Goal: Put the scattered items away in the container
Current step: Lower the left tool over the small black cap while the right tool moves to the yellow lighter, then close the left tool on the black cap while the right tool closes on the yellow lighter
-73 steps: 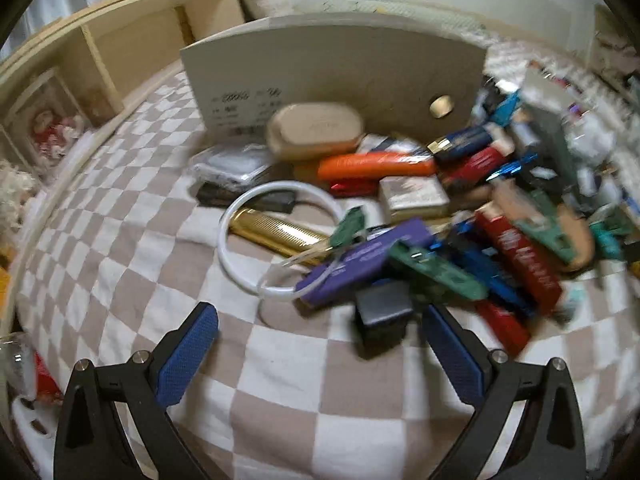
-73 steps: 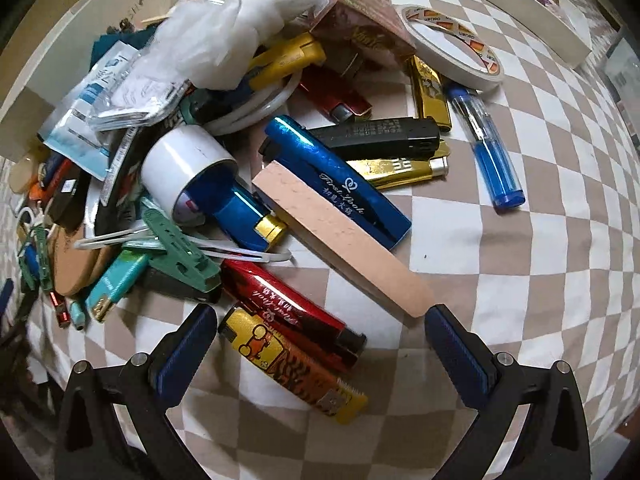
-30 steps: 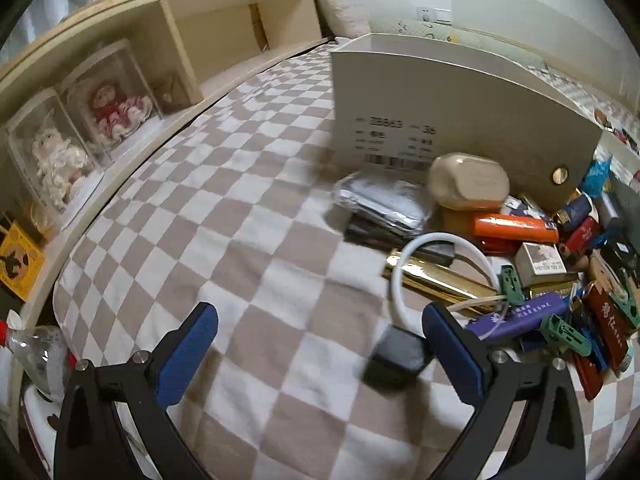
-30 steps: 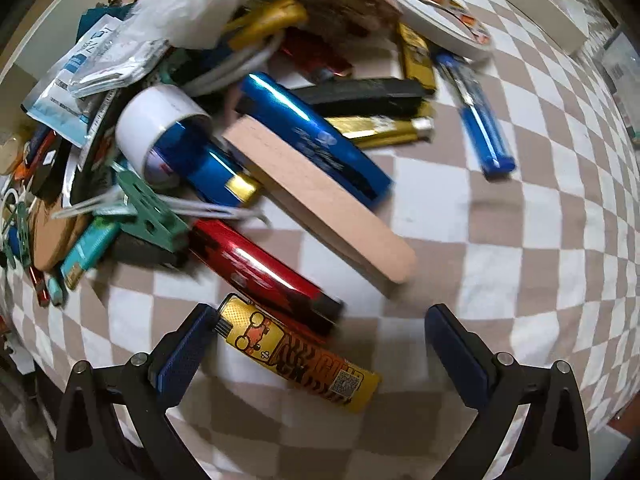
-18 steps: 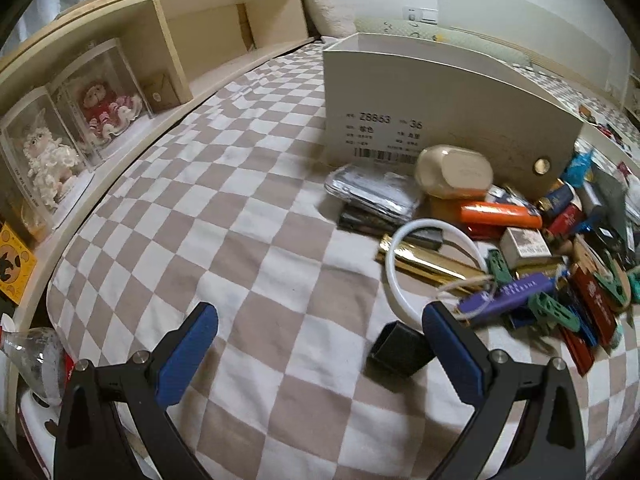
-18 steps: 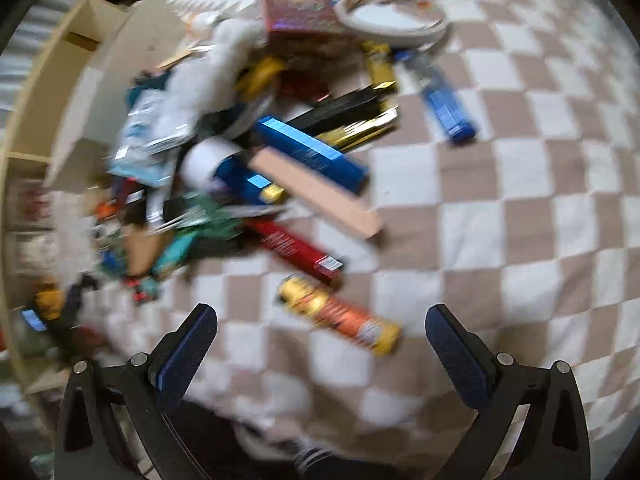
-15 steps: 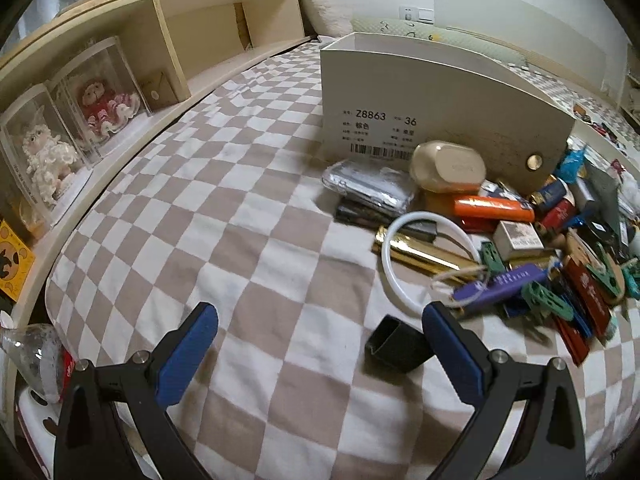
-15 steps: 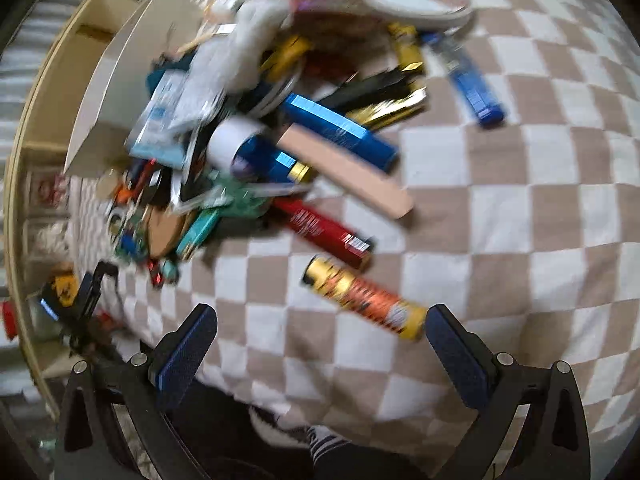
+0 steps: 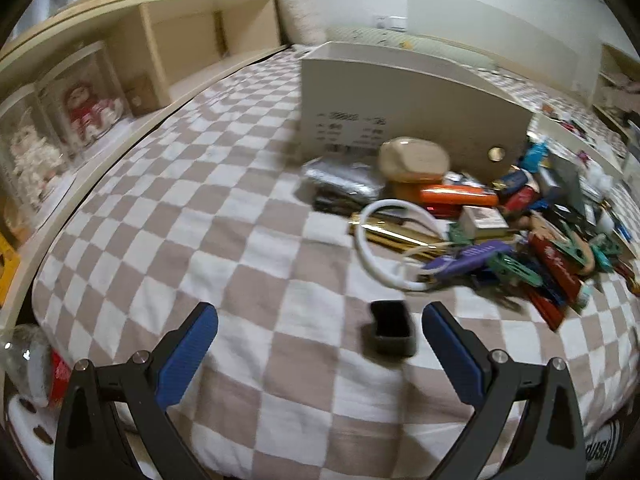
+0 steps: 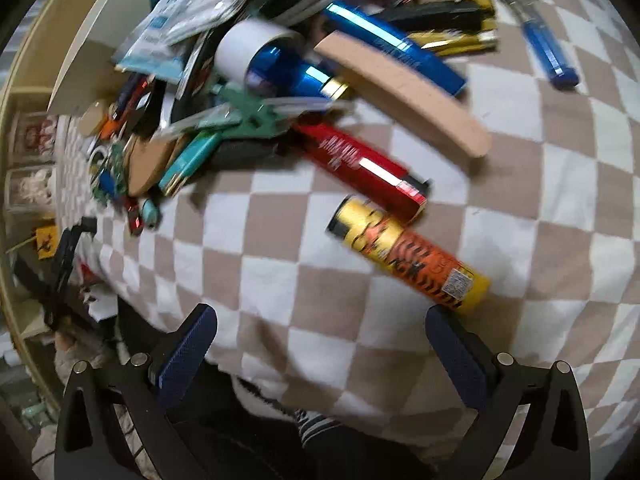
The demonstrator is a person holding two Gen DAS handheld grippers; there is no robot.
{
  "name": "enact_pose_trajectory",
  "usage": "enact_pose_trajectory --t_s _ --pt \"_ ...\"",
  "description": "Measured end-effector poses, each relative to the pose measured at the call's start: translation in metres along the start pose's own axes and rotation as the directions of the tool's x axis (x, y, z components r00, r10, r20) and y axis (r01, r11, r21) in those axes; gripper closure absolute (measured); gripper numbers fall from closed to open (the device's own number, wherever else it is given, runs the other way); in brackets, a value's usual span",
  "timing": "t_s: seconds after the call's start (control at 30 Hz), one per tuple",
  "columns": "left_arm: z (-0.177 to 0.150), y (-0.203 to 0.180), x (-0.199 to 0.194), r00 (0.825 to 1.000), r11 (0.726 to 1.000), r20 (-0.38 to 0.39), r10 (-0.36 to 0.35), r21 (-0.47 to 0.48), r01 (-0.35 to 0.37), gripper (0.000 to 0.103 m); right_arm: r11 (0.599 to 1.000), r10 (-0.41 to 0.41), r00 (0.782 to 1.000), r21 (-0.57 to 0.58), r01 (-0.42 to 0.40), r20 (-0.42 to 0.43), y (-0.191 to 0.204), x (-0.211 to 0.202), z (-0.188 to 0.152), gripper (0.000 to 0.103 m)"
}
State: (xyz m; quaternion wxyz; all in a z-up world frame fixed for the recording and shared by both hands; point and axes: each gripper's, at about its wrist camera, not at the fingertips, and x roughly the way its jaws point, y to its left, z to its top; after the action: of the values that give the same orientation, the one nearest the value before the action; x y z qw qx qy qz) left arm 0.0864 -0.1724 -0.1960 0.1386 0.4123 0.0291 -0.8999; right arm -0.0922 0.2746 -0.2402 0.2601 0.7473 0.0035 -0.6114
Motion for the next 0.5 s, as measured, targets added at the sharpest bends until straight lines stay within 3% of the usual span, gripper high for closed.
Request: enact_pose_trajectory --t_s 0.33,0.5 --pt "-0.002 -0.016 0.007 0.991 0.991 -0.02 -0.134 0.013 0.134 0.003 0.99 -0.116 0.991 0.082 0.11 0.069 -0.025 -0.008 0.009 0.0" --pt "-0.003 -0.02 0.014 0.983 0.984 -0.042 -0.178 -0.009 0.178 0.026 0.981 -0.182 0.977 0.086 0.174 0.109 -0.023 -0.011 0.012 0.0"
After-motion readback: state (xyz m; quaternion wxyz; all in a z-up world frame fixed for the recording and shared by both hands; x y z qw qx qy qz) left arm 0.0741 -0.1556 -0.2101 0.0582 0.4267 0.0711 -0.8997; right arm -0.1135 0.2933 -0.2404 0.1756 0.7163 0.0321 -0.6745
